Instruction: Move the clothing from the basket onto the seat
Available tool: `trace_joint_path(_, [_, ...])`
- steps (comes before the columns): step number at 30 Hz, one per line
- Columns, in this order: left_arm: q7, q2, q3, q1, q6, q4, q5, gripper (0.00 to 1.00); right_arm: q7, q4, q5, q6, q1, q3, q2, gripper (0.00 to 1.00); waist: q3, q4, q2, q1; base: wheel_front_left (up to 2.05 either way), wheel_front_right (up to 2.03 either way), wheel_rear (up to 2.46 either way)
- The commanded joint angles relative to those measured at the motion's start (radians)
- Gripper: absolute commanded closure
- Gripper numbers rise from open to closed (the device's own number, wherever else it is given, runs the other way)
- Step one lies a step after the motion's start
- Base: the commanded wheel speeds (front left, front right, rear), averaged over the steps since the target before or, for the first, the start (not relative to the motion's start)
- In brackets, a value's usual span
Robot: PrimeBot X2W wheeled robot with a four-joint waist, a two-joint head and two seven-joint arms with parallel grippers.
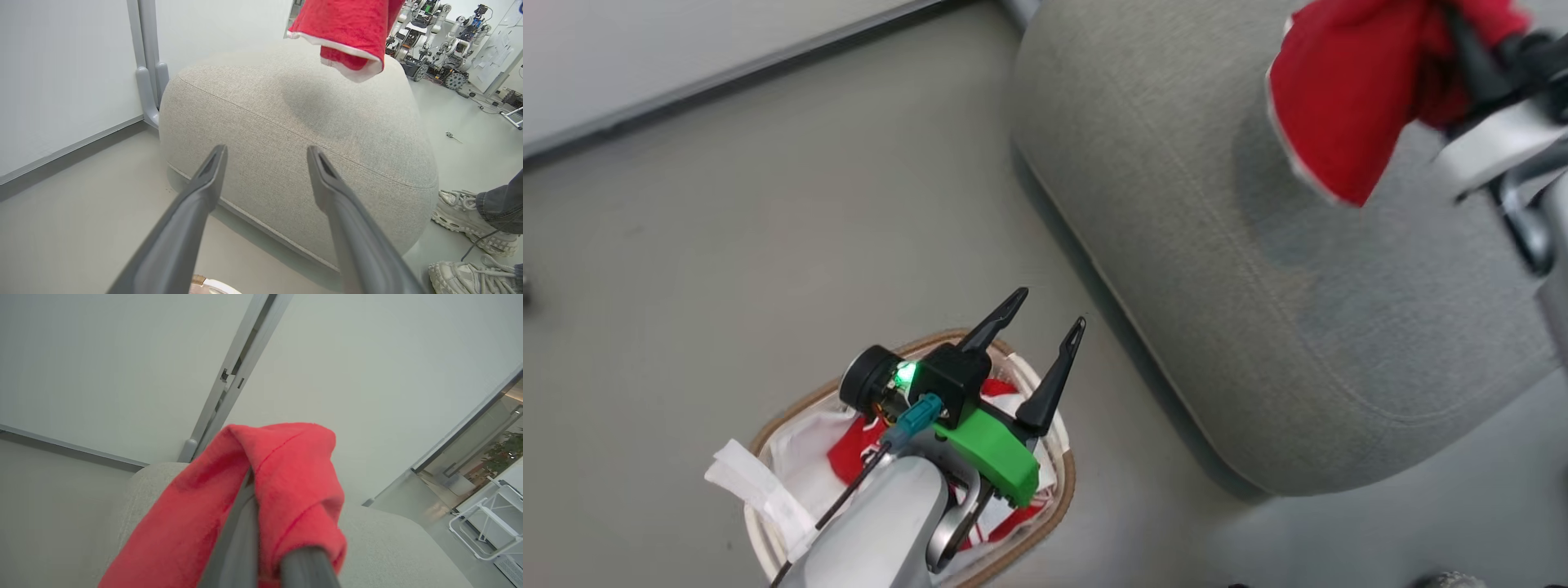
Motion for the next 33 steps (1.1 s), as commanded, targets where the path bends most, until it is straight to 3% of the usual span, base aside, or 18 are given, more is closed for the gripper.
trace_joint_path(1, [-0.001, 0.012, -0.001, -0.031, -0.002, -0.005, 0.003, 0.00, -0.002, 0.018, -0.018, -0.001, -0.039, -0.024, -0.017, 1.00, 0.134, 0.130, 0.0041, -0.0001, 0.00, 0.00, 0.00])
trace_joint_path(7, [-0.001, 0.019, -0.002, -0.063, -0.002, -0.014, 0.008, 0.00, -0.002, 0.105, -0.070, -0.001, -0.142, -0.145, -0.048, 1.00, 0.216, 0.201, 0.0041, -0.0001, 0.00, 0.00, 0.00])
trace_joint_path(15, [-0.001, 0.022, 0.019, -0.079, -0.002, -0.018, 0.011, 0.00, -0.002, 0.218, -0.152, -0.001, -0.108, -0.311, 0.006, 1.00, 0.279, 0.261, 0.0041, -0.0001, 0.00, 0.00, 0.00])
trace_joint_path(16, [-0.001, 0.024, 0.022, -0.079, -0.002, -0.017, 0.013, 0.00, -0.002, 0.228, -0.162, -0.001, -0.098, -0.324, 0.016, 0.93, 0.282, 0.263, 0.0041, -0.0001, 0.00, 0.00, 0.00])
trace_joint_path(18, [-0.001, 0.025, 0.029, -0.078, -0.002, -0.014, 0.013, 0.00, -0.002, 0.249, -0.178, -0.001, -0.075, -0.362, 0.036, 0.55, 0.283, 0.265, 0.0041, -0.0001, 0.00, 0.00, 0.00])
trace_joint_path(19, [-0.001, 0.025, 0.038, -0.074, -0.002, -0.013, 0.011, 0.00, -0.002, 0.259, -0.188, -0.001, -0.055, -0.380, 0.047, 0.17, 0.279, 0.265, 0.0041, -0.0001, 0.00, 0.00, 0.00])
trace_joint_path(20, [-0.001, 0.026, 0.048, -0.070, -0.002, -0.014, 0.008, 0.00, -0.002, 0.266, -0.192, -0.001, -0.039, -0.397, 0.056, 0.00, 0.274, 0.263, 0.0041, -0.0001, 0.00, 0.00, 0.00])
trace_joint_path(26, [-0.001, 0.031, 0.094, -0.033, -0.002, -0.010, 0.017, 0.00, -0.002, 0.259, -0.215, -0.001, 0.075, -0.500, 0.112, 0.00, 0.220, 0.249, 0.0041, -0.0001, 0.00, 0.00, 0.00])
trace_joint_path(33, [-0.001, 0.020, 0.162, 0.022, -0.002, -0.003, 0.024, 0.00, -0.002, 0.192, -0.194, -0.001, 0.223, -0.500, 0.156, 0.00, 0.119, 0.228, 0.0041, -0.0001, 0.00, 0.00, 0.00])
